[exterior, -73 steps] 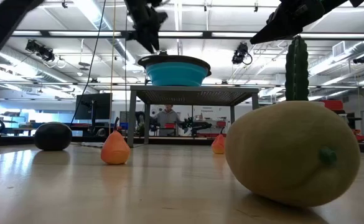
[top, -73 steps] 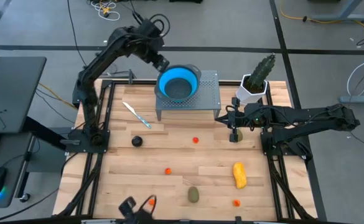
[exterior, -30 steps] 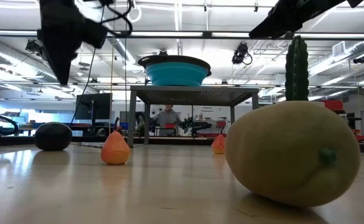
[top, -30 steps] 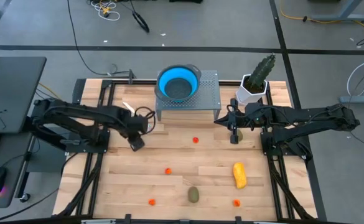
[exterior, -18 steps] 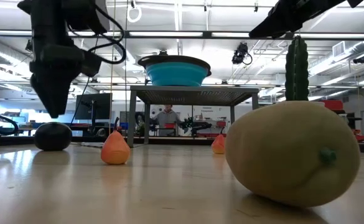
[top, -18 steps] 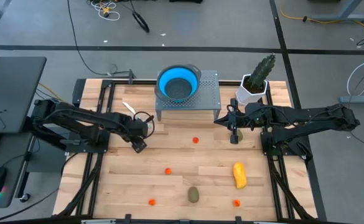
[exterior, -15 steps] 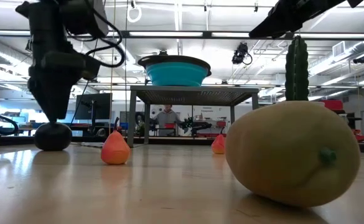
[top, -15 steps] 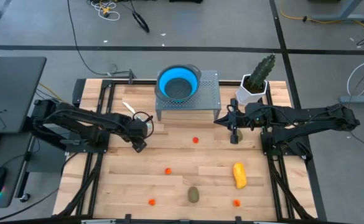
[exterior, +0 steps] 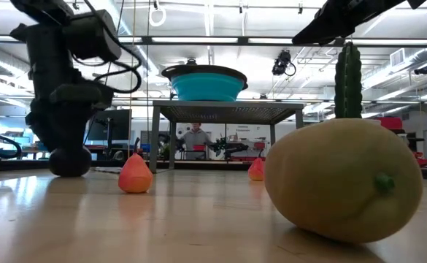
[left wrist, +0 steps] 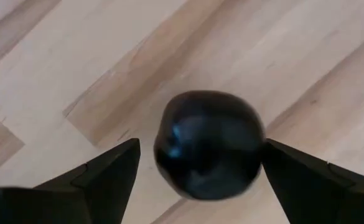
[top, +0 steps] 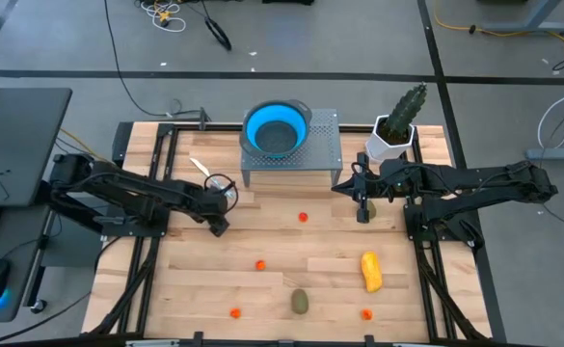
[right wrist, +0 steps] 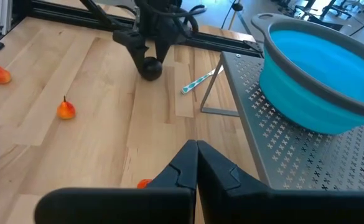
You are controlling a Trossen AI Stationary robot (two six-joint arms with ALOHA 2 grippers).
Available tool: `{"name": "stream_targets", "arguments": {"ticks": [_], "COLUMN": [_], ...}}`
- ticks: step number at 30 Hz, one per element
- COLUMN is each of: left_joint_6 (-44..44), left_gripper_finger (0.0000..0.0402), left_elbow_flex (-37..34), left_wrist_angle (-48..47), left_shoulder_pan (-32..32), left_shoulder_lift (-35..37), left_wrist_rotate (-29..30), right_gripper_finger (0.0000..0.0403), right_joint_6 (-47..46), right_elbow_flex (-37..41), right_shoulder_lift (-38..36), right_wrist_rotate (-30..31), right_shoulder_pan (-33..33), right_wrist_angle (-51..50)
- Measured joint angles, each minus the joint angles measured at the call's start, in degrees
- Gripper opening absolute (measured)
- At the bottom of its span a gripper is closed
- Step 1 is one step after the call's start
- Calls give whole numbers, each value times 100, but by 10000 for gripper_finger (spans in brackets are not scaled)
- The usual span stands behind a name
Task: Pick & Place Fruit
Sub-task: Put the black plum into the blue strainer bowl
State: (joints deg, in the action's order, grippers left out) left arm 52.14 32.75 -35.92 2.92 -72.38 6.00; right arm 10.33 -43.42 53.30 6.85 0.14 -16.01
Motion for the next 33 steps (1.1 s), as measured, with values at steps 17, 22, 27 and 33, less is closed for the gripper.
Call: {"name": "stream_targets", "arguments": {"ticks": [17, 22, 27, 33], "left_joint_6": [182, 274, 278, 120], "left_gripper_finger": [341, 322, 273, 258], "left_elbow_flex": [-350, -350, -350, -326], "left_wrist_angle": [503, 503, 503, 471], "left_shoulder_pan": [2, 0, 2, -2], "left_shoulder_lift": [-86, -86, -86, -83], "left_wrist_rotate": [368, 357, 364, 494], "right_gripper_finger": [7, 7, 7, 7], "right_joint_6": [0, 0, 0, 0], "right_elbow_flex": [1, 2, 0, 0], "right_shoulder_lift": [-2, -2, -2, -2], "right_wrist_rotate": [-1, 0, 0, 0], "right_shoulder_pan": [-2, -2, -2, 0], "right_wrist_angle": [-1, -2, -2, -2]}}
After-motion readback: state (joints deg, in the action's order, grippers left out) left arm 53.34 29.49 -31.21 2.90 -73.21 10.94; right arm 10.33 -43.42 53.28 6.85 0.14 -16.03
